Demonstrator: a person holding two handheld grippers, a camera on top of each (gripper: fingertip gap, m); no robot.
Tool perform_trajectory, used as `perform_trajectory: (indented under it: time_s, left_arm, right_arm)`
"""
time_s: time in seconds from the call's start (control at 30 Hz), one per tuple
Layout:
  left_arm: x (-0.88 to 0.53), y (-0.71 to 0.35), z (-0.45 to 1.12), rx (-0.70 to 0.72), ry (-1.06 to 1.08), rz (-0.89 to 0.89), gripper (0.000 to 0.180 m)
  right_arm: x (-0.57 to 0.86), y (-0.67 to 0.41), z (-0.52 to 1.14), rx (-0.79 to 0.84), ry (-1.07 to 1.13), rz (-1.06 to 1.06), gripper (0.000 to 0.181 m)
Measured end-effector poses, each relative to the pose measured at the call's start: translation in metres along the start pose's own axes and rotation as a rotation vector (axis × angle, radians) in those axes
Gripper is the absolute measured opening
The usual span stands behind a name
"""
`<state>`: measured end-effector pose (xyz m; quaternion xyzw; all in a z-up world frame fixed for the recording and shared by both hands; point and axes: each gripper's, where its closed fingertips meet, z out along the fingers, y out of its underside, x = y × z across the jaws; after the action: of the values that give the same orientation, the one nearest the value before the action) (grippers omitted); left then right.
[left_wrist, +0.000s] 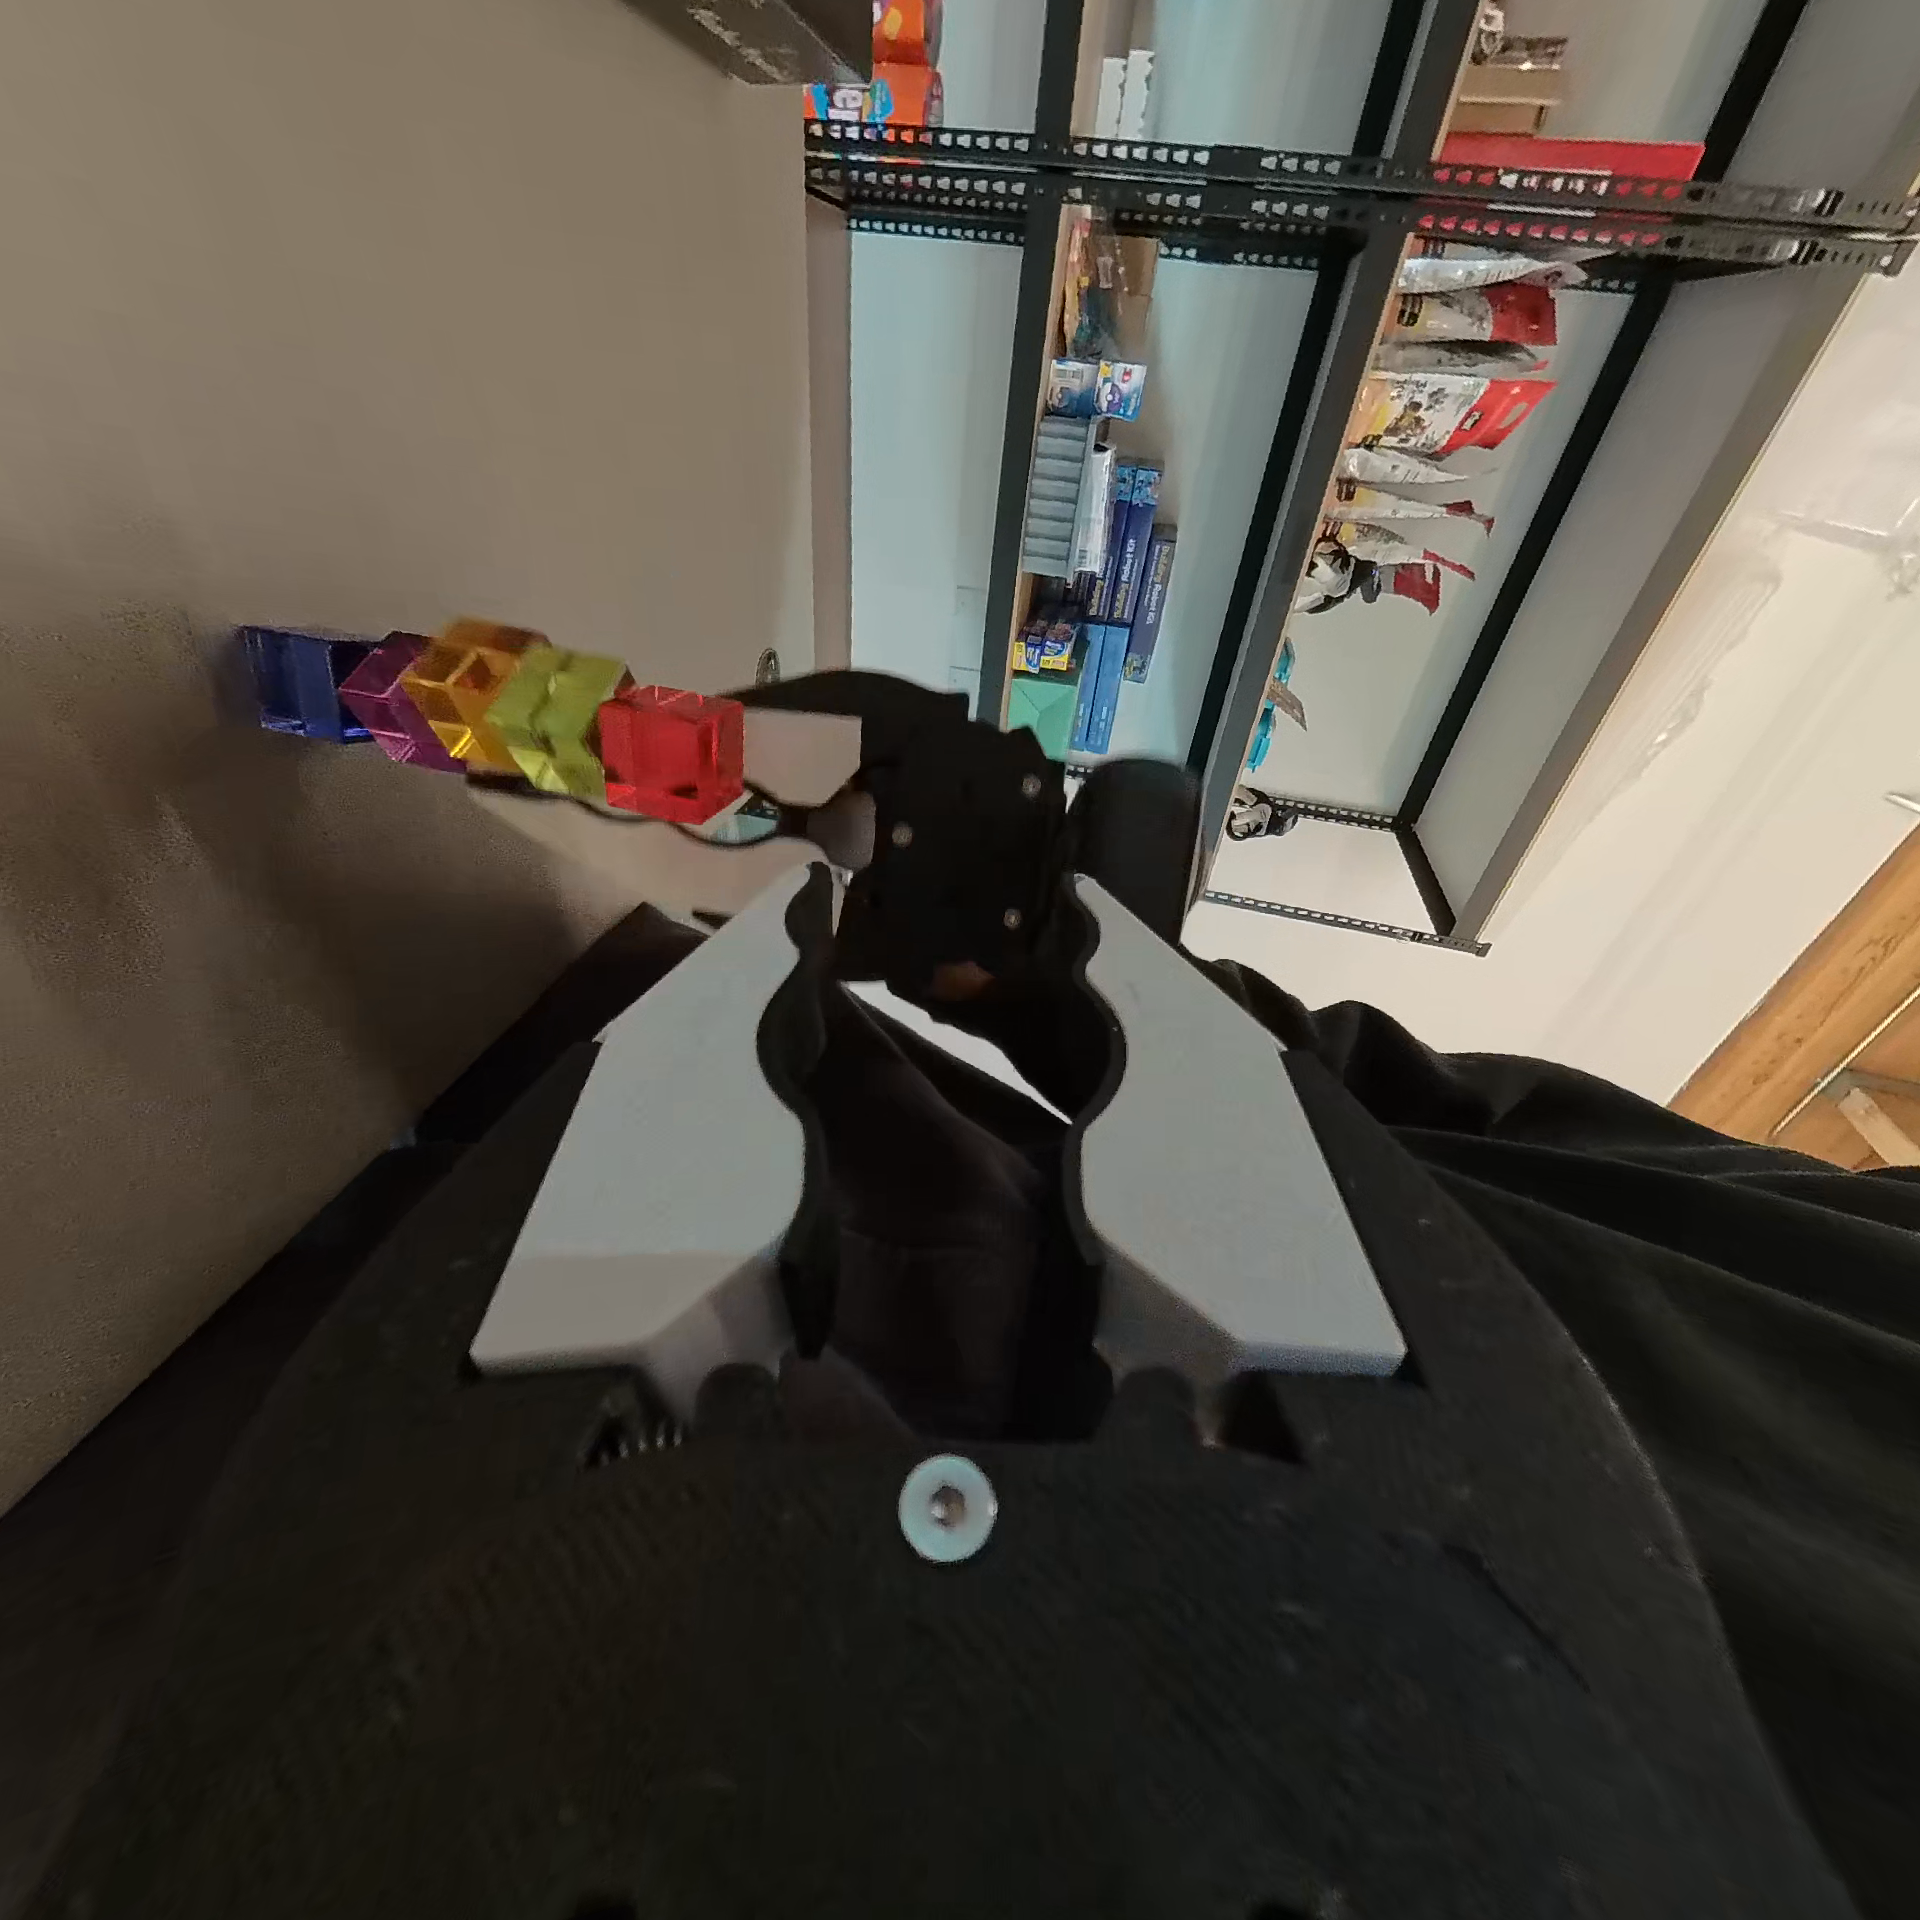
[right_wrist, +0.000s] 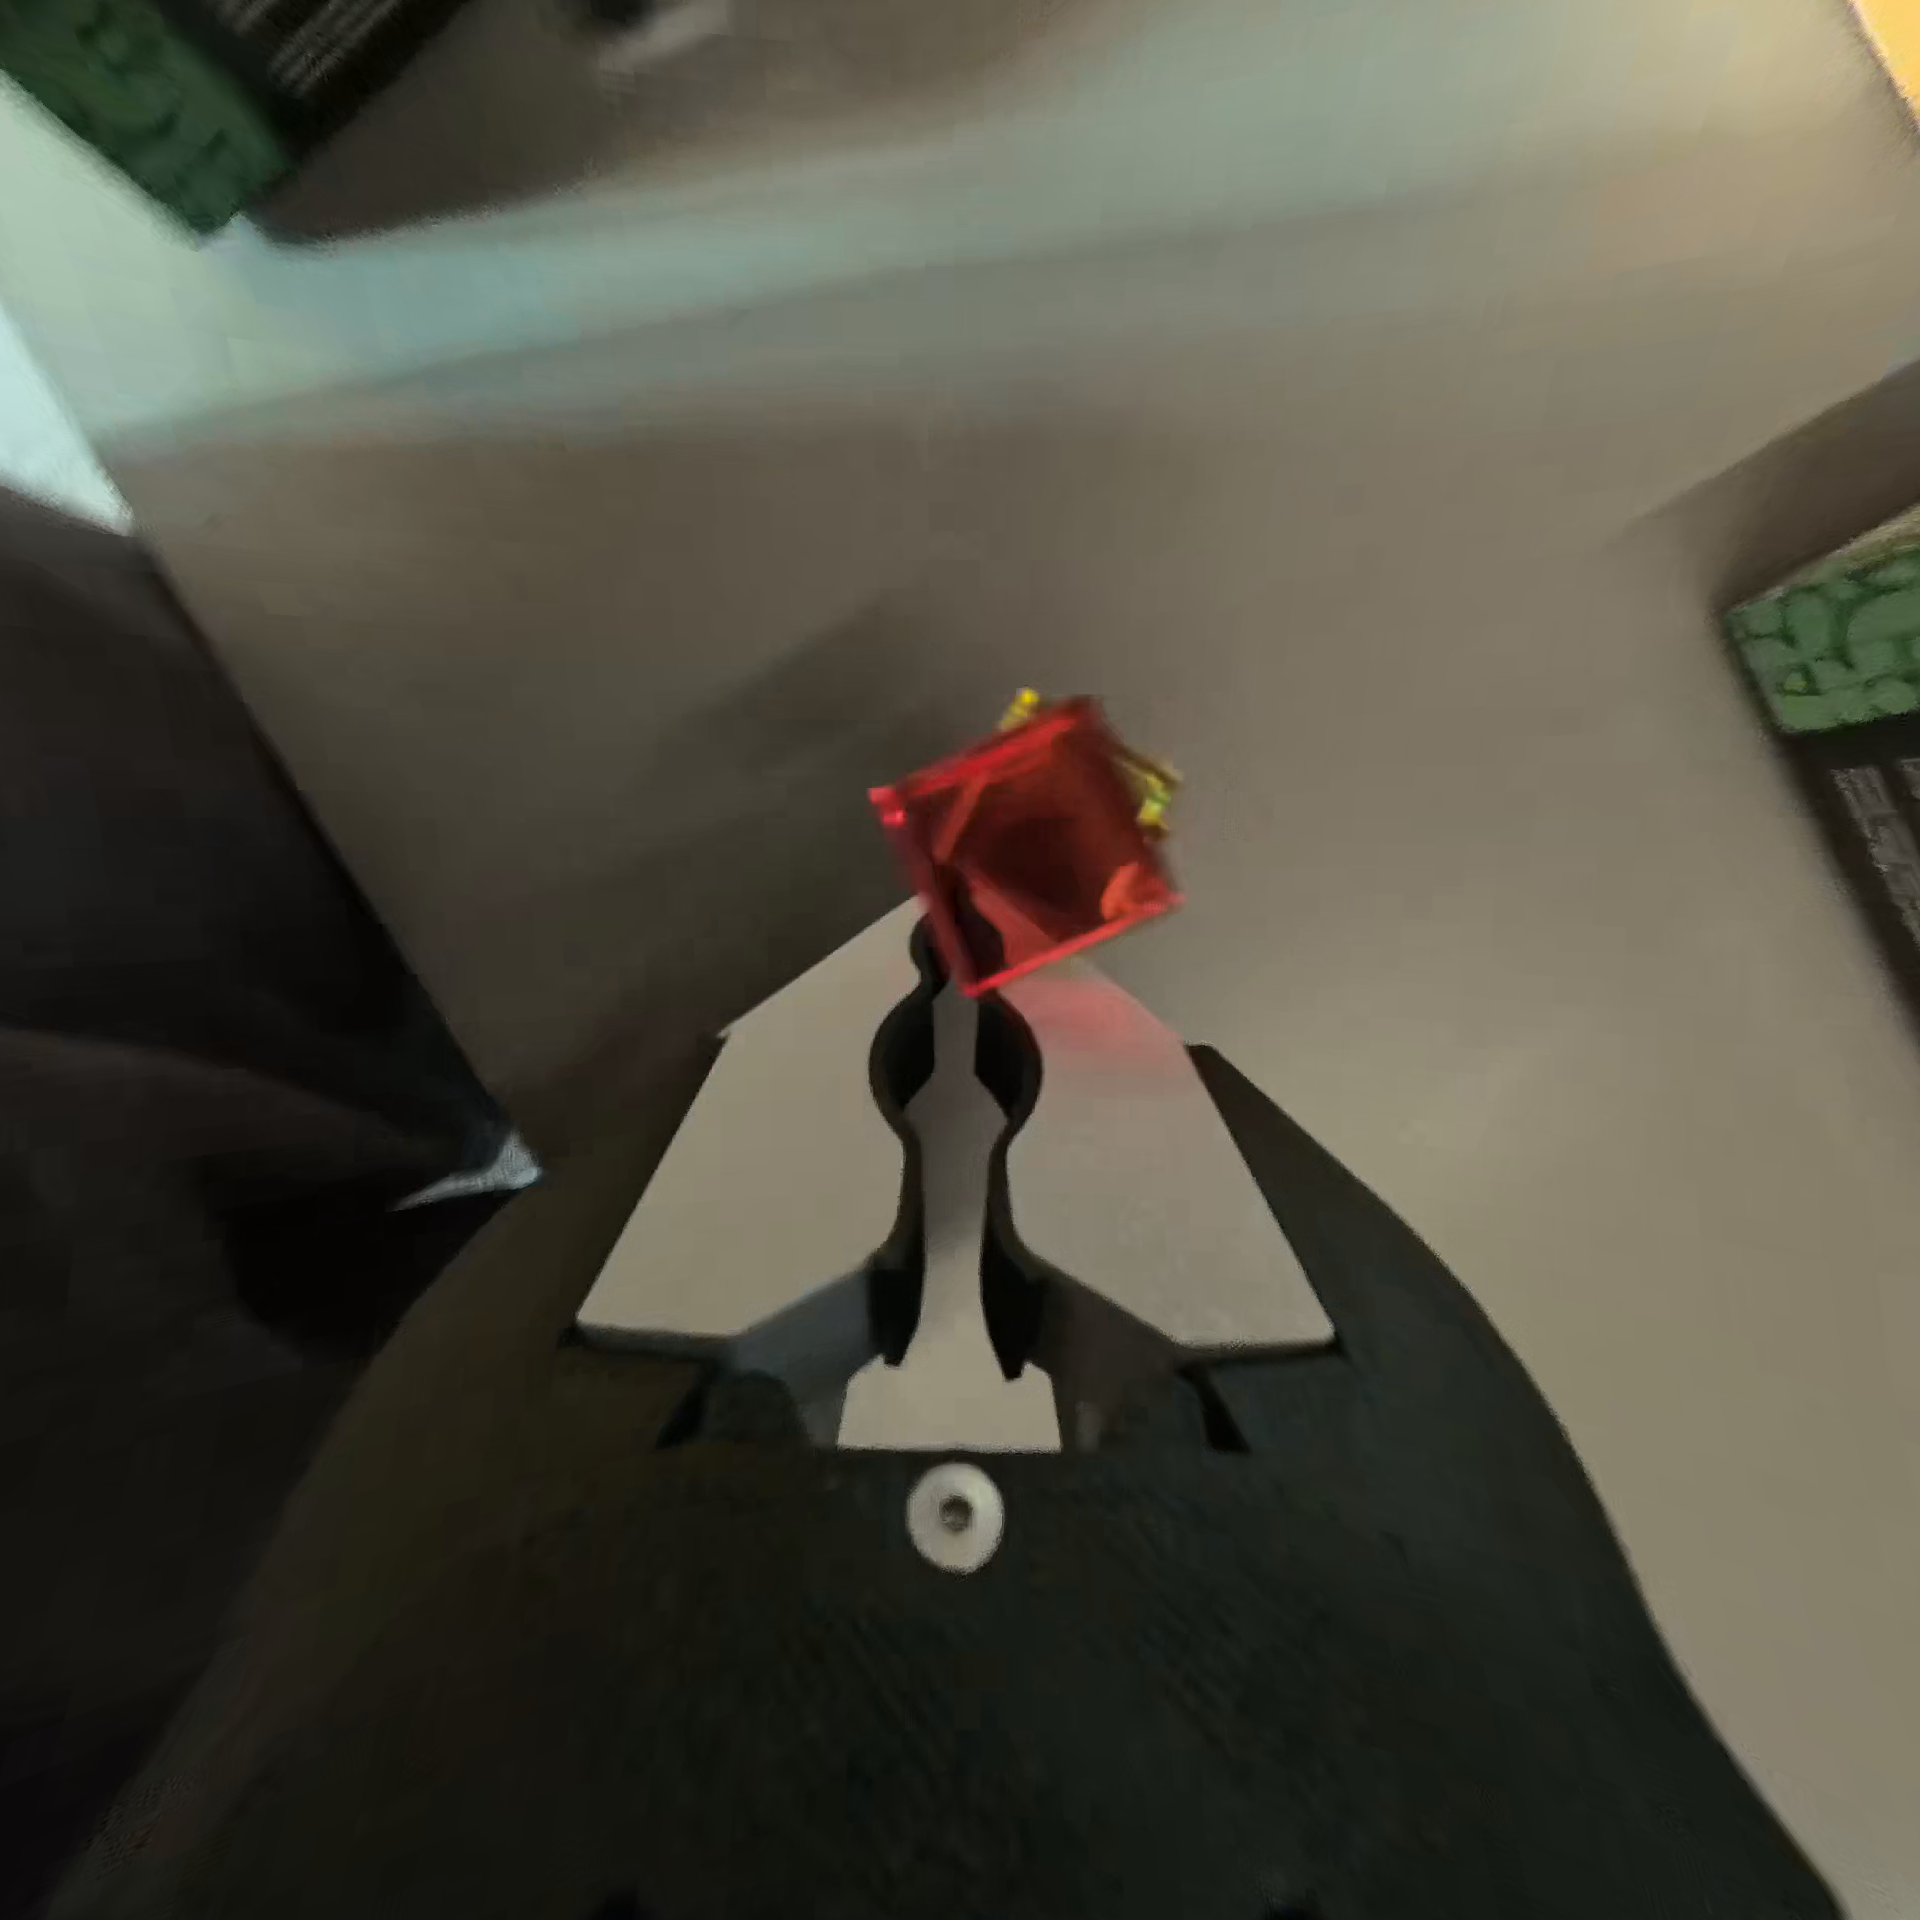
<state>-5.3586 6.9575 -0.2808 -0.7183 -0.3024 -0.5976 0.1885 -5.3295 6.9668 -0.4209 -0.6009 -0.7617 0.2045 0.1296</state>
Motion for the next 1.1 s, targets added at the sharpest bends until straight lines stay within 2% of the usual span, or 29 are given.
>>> perform_trajectory:
  time_s: [0.23, 0.4, 0.5, 0.53, 0.6, 0.7, 0.87, 0.97, 1.1]
  left_arm:
    - [-0.004, -0.005, -0.011, 0.053, 0.002, -0.018, 0.040]
    - [-0.010, -0.010, -0.017, 0.086, 0.006, -0.034, 0.040]
    - [-0.012, -0.012, -0.018, 0.094, 0.009, -0.044, 0.040]
    - [-0.013, -0.013, -0.018, 0.095, 0.008, -0.044, 0.040]
    - [-0.014, -0.013, -0.018, 0.093, 0.003, -0.044, 0.040]
    - [-0.017, -0.013, -0.016, 0.084, -0.007, -0.048, 0.041]
    - [-0.024, -0.010, -0.013, 0.063, -0.041, -0.042, 0.041]
    - [-0.030, -0.008, -0.013, 0.051, -0.078, -0.022, 0.040]
    - [-0.042, -0.003, -0.015, 0.035, -0.139, 0.002, 0.040]
  right_arm:
    - [0.058, 0.005, -0.019, 0.097, 0.058, 0.339, 0.000]
    - [0.063, 0.046, -0.037, 0.076, 0.066, 0.452, 0.000]
    - [0.053, 0.060, -0.042, 0.057, 0.060, 0.459, 0.000]
    - [0.048, 0.062, -0.043, 0.054, 0.060, 0.449, 0.005]
    - [0.038, 0.056, -0.044, 0.069, 0.062, 0.400, 0.029]
    - [0.021, 0.036, -0.037, 0.083, 0.047, 0.299, 0.042]
    - [0.004, 0.008, -0.007, 0.062, 0.003, 0.201, 0.045]
    - [0.007, 0.011, 0.006, 0.020, -0.008, 0.208, 0.028]
    - [0.022, 0.004, -0.010, 0.088, -0.017, 0.293, 0.027]
